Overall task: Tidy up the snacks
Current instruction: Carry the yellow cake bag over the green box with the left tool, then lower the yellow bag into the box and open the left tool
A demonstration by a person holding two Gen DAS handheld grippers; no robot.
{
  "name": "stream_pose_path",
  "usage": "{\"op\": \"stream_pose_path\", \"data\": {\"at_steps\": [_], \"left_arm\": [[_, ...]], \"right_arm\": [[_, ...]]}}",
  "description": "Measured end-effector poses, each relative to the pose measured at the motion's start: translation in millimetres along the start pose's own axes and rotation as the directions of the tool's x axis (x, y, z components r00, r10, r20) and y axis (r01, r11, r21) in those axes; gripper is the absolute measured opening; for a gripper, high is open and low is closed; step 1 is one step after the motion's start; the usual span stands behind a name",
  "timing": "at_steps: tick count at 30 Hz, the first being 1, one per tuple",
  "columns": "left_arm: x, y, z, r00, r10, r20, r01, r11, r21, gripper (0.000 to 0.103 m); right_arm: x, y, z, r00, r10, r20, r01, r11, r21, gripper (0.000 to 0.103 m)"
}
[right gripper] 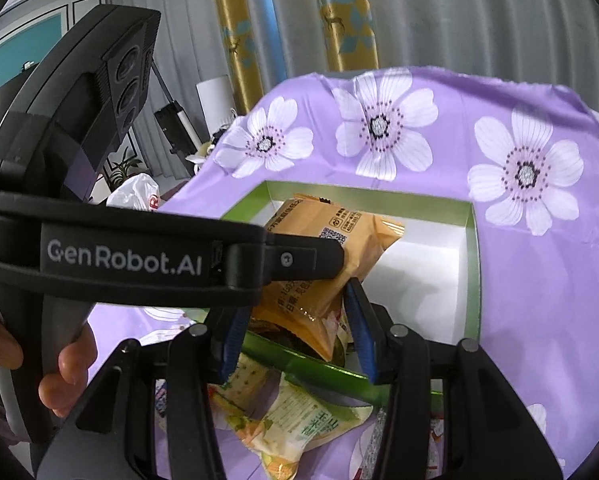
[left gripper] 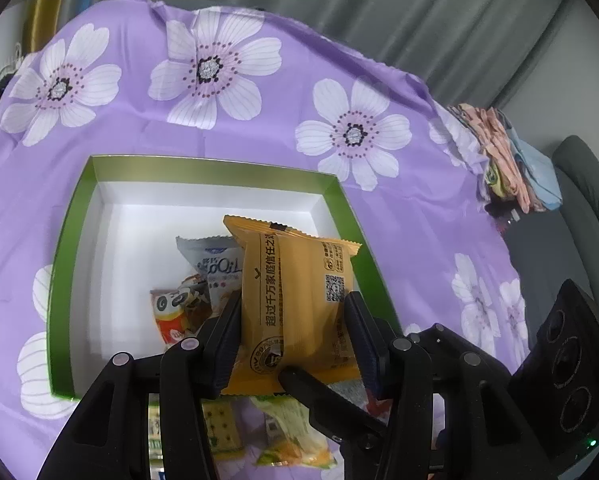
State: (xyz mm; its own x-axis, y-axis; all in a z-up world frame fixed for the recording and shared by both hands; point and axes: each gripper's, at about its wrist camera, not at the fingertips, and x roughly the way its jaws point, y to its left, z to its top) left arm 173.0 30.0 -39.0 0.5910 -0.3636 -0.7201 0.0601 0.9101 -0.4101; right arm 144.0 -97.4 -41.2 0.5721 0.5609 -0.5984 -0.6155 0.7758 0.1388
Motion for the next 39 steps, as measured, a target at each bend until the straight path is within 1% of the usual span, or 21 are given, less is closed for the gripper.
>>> {"op": "stream_pose_path", "data": {"at_steps": [4,9,16,19,20,21,23,24,29,30,33,35,39], "left_arm": [[12,6,5,1.0,0.007,-0.015,-0.007,1.0,-0.013,0.05],[34,18,10,0.998,0.002,-0.057,-0.006,0.998,-0.061,0.05],[42,23,10,0.997,0.004,-0.072,-0.011,0.996,-0.088,0.051],[40,25,11,0.997,0.012,-0.075,-0.019,0.995,-0.096,0.052],[38,25,11,0.997,0.017,-0.075,-0.024,0.995,-0.097,0.055],[38,26,11,0.997,0.019,-0.074,-0.027,0.995,-0.098,0.058],[33,28,11,0.997,0.034,-0.067,-0.041,0.993,-0.107,0.074],[29,29,11,0.997,0.037,-0.06,-0.044,0.993,-0.114,0.077],[9,38,9,0.997,0.054,-0.051,-0.061,0.989,-0.135,0.078],[3,41,7,0.998,0.053,-0.044,-0.059,0.989,-0.139,0.078],[-15,46,1,0.998,0.053,-0.025,-0.056,0.986,-0.155,0.08],[-29,49,-4,0.998,0.059,-0.012,-0.06,0.985,-0.16,0.087],[-56,55,-20,0.998,0.061,0.013,-0.058,0.984,-0.169,0.09]], "right_arm": [[14,-9,2,1.0,-0.004,-0.022,0.004,1.0,0.007,0.048],[33,-19,2,0.998,-0.007,-0.064,0.009,1.0,0.024,0.048],[42,-19,0,0.996,0.0,-0.089,0.003,0.999,0.038,0.051],[41,-18,0,0.996,-0.004,-0.086,0.007,0.999,0.04,0.055],[40,-18,0,0.997,-0.007,-0.083,0.01,0.999,0.037,0.057],[38,-18,0,0.997,-0.012,-0.079,0.015,0.999,0.034,0.063],[32,-18,0,0.997,-0.024,-0.067,0.026,0.999,0.03,0.066],[29,-19,0,0.998,-0.026,-0.062,0.028,0.999,0.028,0.067],[3,-22,-2,0.998,-0.045,-0.032,0.046,0.998,0.034,0.07],[-5,-22,-4,0.999,-0.049,-0.022,0.049,0.998,0.041,0.072],[-24,-24,-13,0.998,-0.055,-0.007,0.055,0.996,0.065,0.074],[-36,-24,-20,0.998,-0.06,-0.003,0.06,0.995,0.078,0.074],[-55,-23,-36,0.998,-0.063,-0.013,0.064,0.993,0.095,0.076]]}}
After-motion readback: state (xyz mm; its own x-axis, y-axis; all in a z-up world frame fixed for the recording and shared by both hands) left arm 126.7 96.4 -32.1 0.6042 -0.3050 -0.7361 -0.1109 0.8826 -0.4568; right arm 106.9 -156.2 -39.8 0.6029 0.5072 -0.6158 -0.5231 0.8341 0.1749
